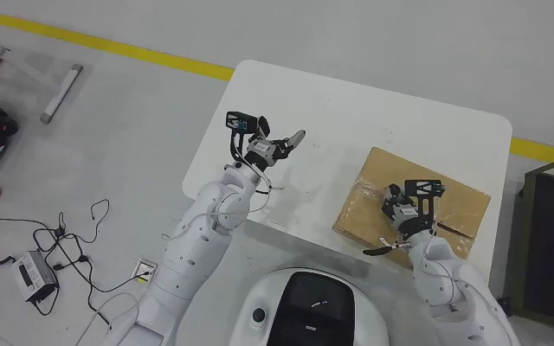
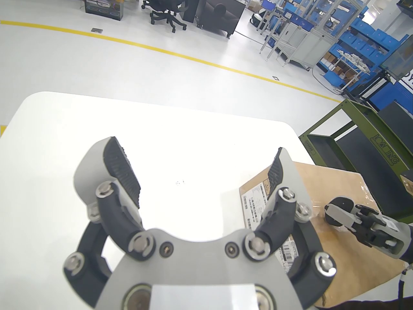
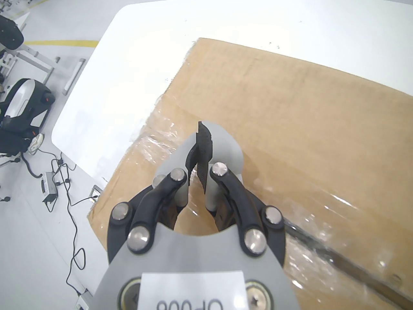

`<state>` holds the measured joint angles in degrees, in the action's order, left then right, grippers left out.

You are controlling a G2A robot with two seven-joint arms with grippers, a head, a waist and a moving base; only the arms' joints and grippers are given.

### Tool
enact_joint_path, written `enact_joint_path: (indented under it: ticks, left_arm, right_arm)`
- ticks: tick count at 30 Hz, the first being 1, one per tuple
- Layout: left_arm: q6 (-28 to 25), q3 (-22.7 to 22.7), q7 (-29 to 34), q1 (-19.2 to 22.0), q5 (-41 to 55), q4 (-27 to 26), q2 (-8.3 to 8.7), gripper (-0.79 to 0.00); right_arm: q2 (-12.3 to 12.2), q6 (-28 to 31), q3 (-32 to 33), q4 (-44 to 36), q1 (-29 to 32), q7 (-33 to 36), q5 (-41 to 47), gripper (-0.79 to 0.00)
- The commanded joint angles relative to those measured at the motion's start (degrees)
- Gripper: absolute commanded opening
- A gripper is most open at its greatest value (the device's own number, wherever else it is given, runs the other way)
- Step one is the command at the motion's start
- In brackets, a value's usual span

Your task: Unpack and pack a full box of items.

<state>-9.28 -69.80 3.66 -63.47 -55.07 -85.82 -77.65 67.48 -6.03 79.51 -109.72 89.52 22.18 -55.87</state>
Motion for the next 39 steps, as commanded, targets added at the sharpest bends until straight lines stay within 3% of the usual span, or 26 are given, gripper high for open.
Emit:
enact_joint_path:
  ticks: [1,20,25,28,31,35,39]
  left_arm:
    - [0.0,0.0,0.0,0.0,0.0,0.0,0.0,0.0]
    - [0.0,0.0,0.0,0.0,0.0,0.0,0.0,0.0]
    - [0.0,0.0,0.0,0.0,0.0,0.0,0.0,0.0]
    - [0.0,0.0,0.0,0.0,0.0,0.0,0.0,0.0]
    - [0.0,0.0,0.0,0.0,0.0,0.0,0.0,0.0]
    - [0.0,0.0,0.0,0.0,0.0,0.0,0.0,0.0]
    - [0.0,0.0,0.0,0.0,0.0,0.0,0.0,0.0]
  right_arm:
    - [-0.17,0.23,1.85,-0.94,1.46,0.22,0.39,-0.785]
    - [-1.18,2.3,21.82,-5.76,18.42,-1.83,4.98,-0.785]
    - [-0.85,0.73,28.93,-8.74,22.16,-5.22,10.51,-0.785]
    - [-0.22,-0.23,34.65,-10.01,25.39,-9.57,18.33,-0.785]
    - [0.13,-0.4,38.89,-9.13,28.46,-11.39,19.37,-0.785]
    - [0.38,2.09,39.49,-4.02,30.02,-11.76,18.82,-0.785]
    - [0.54,8.3,34.54,2.18,26.2,-14.1,19.31,-0.785]
